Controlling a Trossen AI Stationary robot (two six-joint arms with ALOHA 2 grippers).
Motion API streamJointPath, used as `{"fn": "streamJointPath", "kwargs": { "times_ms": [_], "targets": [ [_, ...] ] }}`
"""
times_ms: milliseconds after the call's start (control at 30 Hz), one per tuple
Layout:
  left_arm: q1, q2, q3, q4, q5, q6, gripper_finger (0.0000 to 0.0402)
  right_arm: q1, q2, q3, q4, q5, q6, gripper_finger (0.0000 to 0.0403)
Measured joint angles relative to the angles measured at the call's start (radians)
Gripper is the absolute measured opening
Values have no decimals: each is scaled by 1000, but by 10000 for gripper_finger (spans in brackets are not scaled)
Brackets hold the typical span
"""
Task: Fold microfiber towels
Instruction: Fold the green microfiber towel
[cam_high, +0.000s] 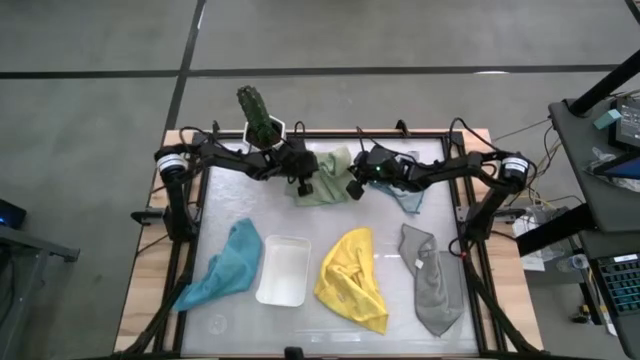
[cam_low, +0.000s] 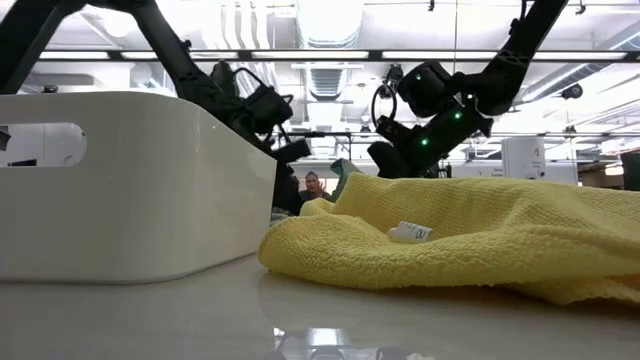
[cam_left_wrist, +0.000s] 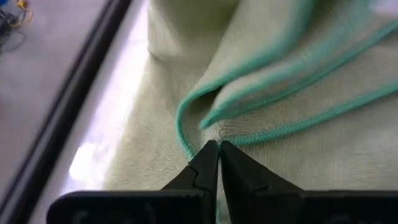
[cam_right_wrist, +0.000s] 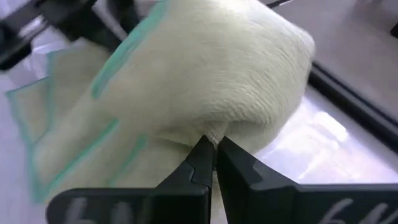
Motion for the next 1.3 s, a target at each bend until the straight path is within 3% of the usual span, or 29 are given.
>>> {"fn": "streamJointPath", "kwargs": {
  "times_ms": [167,500,933,1300],
  "targets": [
    [-20,-96,-4,-104,3,46,1,30,-34,0,-103,-21,76,9],
    [-105,-232,-31,-385,130,149,0,34,-84,0,-252,-130,270,10],
    [-125,-234,-87,-359,137,41,0,-82,-83,9,-283,-136,334,97],
    [-120,-231,-90,-274,117,-7,0,-114,-84,42,-324,-342,321,151]
  ]
}}
